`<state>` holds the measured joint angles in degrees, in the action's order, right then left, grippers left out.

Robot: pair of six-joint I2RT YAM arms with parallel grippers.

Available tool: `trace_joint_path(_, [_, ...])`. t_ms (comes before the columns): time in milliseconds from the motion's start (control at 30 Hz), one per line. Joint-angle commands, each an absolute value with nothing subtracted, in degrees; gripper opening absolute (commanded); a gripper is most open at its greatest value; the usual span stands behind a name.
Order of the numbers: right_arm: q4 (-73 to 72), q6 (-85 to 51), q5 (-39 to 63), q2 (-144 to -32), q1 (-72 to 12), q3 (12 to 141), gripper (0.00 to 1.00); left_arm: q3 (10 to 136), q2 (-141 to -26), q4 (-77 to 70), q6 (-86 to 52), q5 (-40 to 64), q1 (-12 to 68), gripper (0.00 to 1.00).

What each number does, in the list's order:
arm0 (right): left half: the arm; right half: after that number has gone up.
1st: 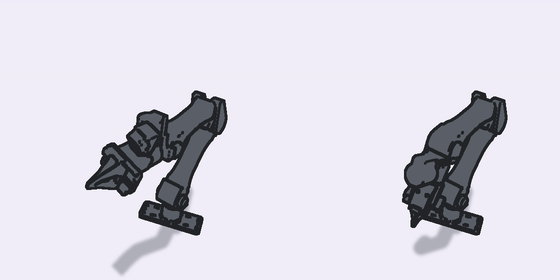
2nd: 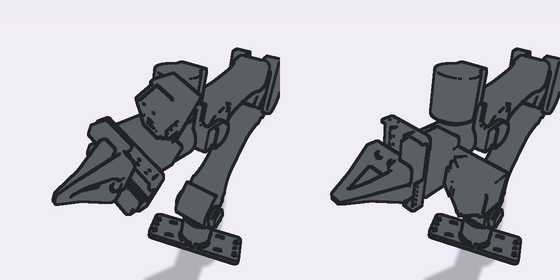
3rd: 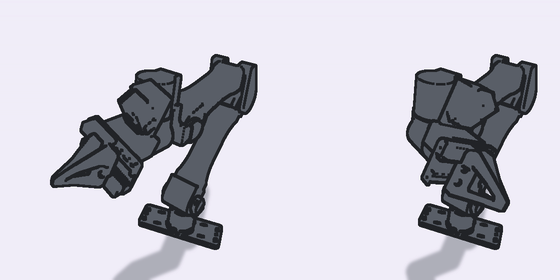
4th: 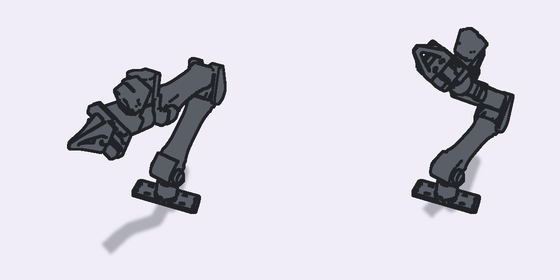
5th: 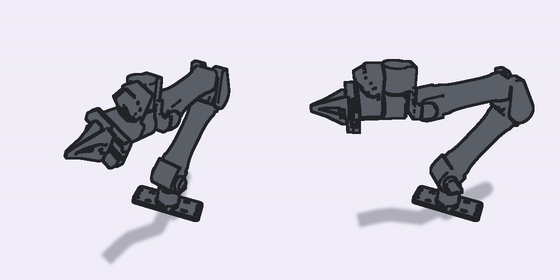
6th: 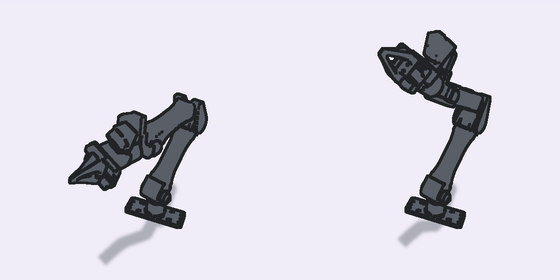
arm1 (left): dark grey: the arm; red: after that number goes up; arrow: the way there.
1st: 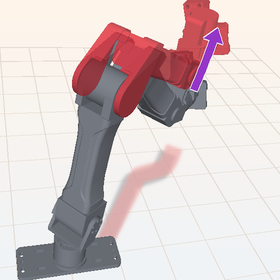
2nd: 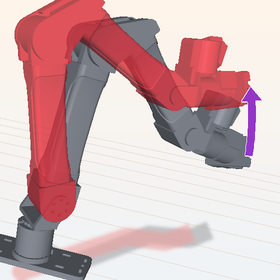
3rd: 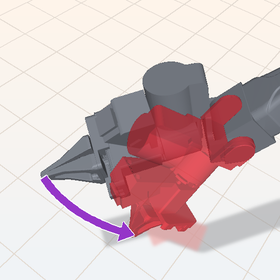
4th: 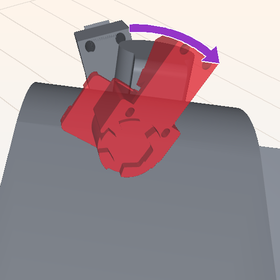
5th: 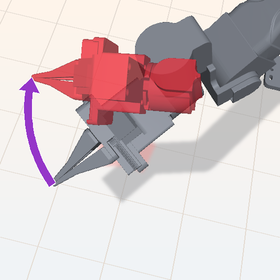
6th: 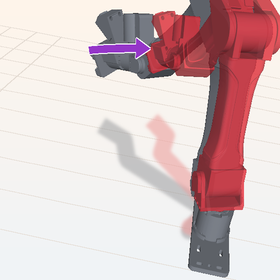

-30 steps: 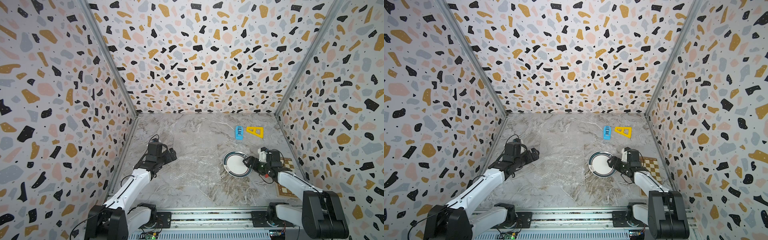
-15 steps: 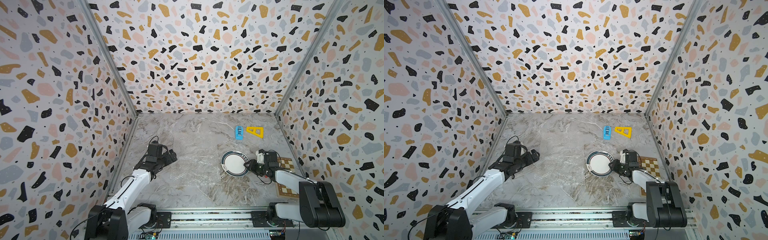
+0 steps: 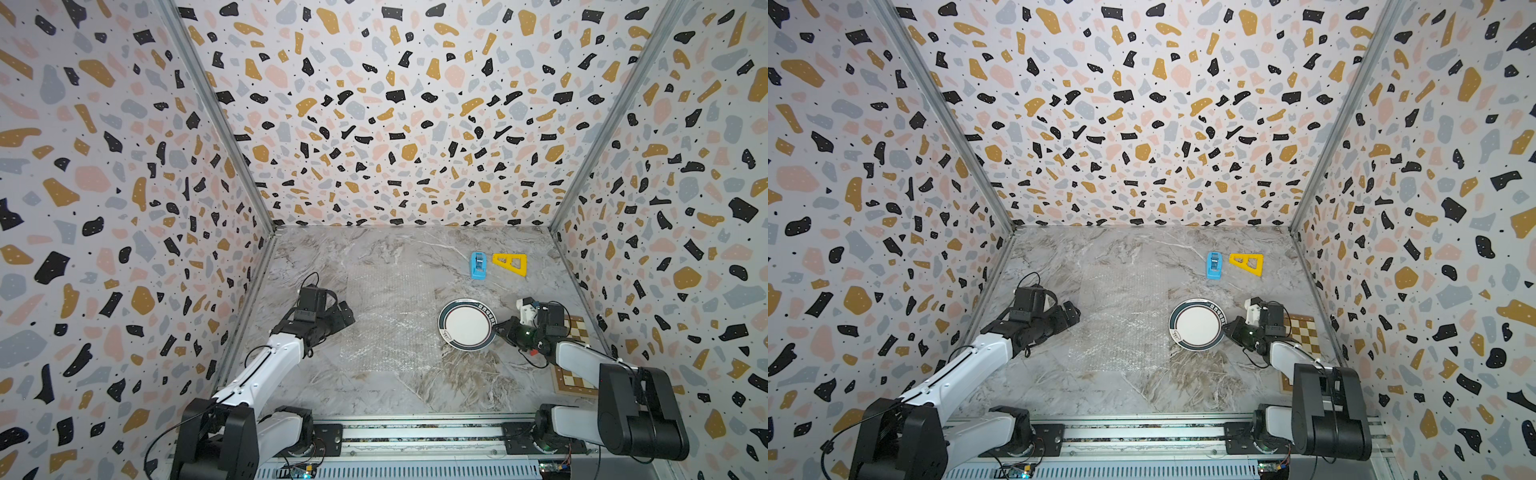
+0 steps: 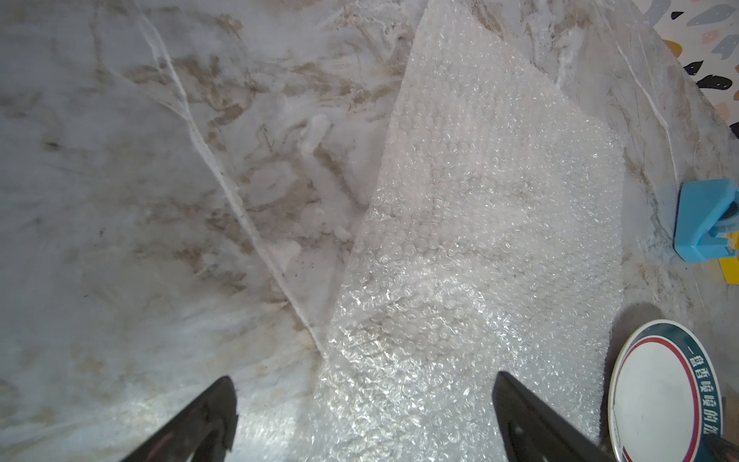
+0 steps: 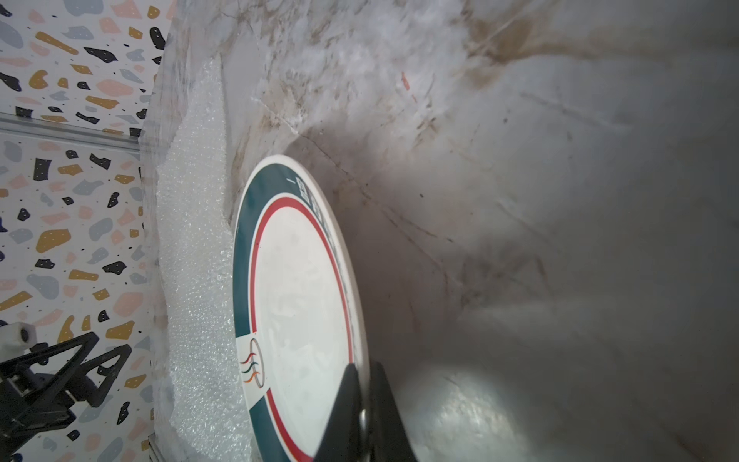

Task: Wrap dinner plates in bubble wrap
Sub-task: Pick up the plate at the center of the board.

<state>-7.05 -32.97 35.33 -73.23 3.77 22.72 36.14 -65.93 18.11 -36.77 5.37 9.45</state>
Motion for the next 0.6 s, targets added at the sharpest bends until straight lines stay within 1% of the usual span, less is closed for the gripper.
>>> trace_joint_path(0, [-5.4,-32.6,39.4,-70.9,4.0,25.7,0.00,38.4,-65.7,21.3,-36.3,5.8,9.7,0.99])
trace_joint_path(133, [-7.8,-35.7,43.0,-70.6,2.0,28.6,0.00,39.1,-65.3,24.7,-35.1,5.6,9.3,0.99])
trace_joint_path(333, [-10.9,-38.9,41.1,-77.0,-9.3,37.8,0.00,38.6,-66.4,28.2,-36.6,8.7,6.0,0.99])
trace_joint_path(467, [-15.3,-42.0,41.0,-84.4,-16.4,42.6,0.00,37.6,-65.8,28.9,-37.9,10.3,5.3,0.99])
trace_joint_path(567, [-18.6,-43.8,40.6,-90.5,-21.3,47.3,0.00,37.8,-67.7,30.9,-37.6,9.8,5.0,1.00])
